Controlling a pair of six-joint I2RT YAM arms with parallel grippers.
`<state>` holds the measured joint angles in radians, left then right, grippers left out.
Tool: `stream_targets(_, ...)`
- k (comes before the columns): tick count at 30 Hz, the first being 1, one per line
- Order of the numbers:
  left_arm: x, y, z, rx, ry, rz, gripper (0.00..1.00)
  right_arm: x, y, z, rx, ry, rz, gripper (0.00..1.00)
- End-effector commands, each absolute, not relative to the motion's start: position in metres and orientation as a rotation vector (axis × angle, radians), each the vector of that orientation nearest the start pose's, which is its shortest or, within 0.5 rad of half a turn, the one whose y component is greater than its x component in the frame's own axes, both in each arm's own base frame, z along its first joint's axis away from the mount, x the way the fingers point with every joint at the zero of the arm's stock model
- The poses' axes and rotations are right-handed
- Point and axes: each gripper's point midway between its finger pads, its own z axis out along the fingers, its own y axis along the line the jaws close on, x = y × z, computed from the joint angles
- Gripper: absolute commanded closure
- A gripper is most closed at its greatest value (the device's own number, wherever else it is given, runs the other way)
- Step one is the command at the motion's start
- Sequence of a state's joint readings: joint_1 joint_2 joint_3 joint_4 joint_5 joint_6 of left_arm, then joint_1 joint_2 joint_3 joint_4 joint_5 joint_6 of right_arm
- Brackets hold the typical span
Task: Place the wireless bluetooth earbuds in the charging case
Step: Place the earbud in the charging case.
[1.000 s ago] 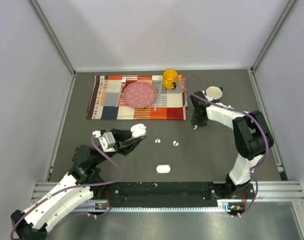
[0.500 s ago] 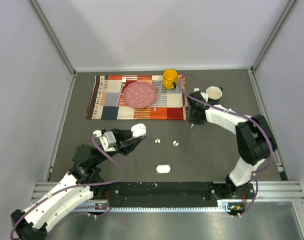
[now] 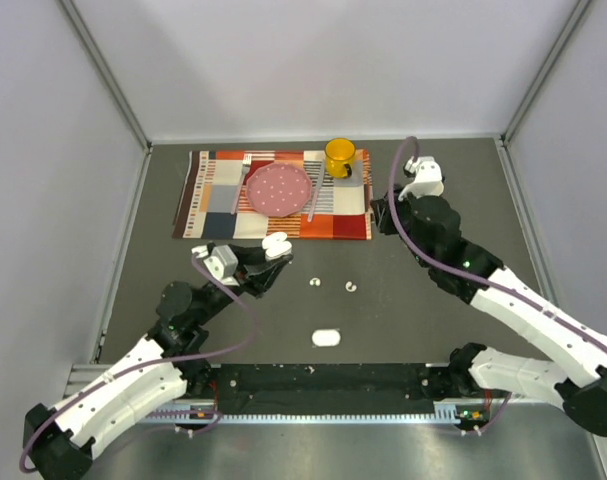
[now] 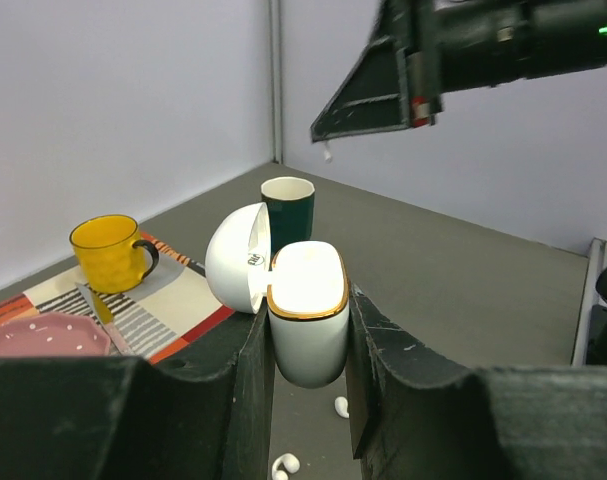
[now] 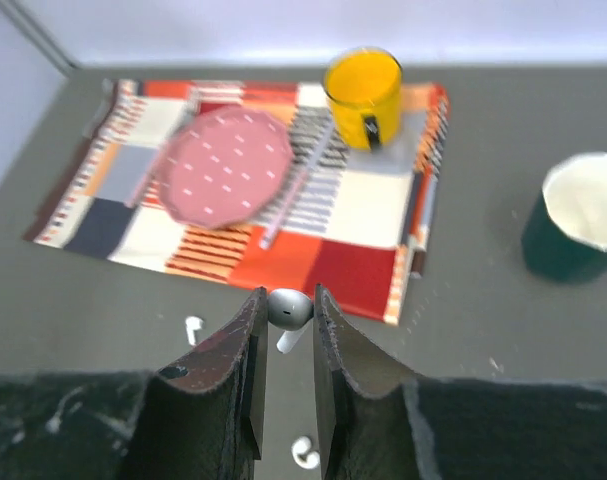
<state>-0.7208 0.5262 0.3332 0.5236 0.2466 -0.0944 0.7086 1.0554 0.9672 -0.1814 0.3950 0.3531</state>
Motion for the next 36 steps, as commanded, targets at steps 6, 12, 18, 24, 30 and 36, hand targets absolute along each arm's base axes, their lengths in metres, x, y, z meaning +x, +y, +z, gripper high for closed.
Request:
stream_targets(6, 0.195, -0.229, 0.321, 0.522, 1.062, -0.883, 1.00, 0.255, 0.223, 0.385, -0.197, 1.407, 0.510, 1.00)
stream_targets(12, 0.192, -0.236, 0.323, 0.572, 1.031, -0.894, 1.00, 0.221, 0.264, 0.401, -0.345, 1.298, 0.652, 1.00)
stream_targets(18, 0.182, -0.243, 0.321, 0.664, 0.980, -0.896, 1.00, 0.197, 0.299, 0.400, -0.469, 1.255, 0.772, 1.00)
stream_targets(24, 0.180, -0.239, 0.327, 0.666, 0.944, -0.869, 1.00, 0.175, 0.324, 0.396, -0.580, 1.182, 0.820, 1.00)
stream_targets(30, 0.180, -0.239, 0.328, 0.672, 0.947, -0.863, 1.00, 0.170, 0.334, 0.396, -0.601, 1.159, 0.834, 1.00)
stream_targets(36, 0.180, -0.239, 0.328, 0.672, 0.947, -0.863, 1.00, 0.170, 0.343, 0.395, -0.620, 1.156, 0.821, 1.00)
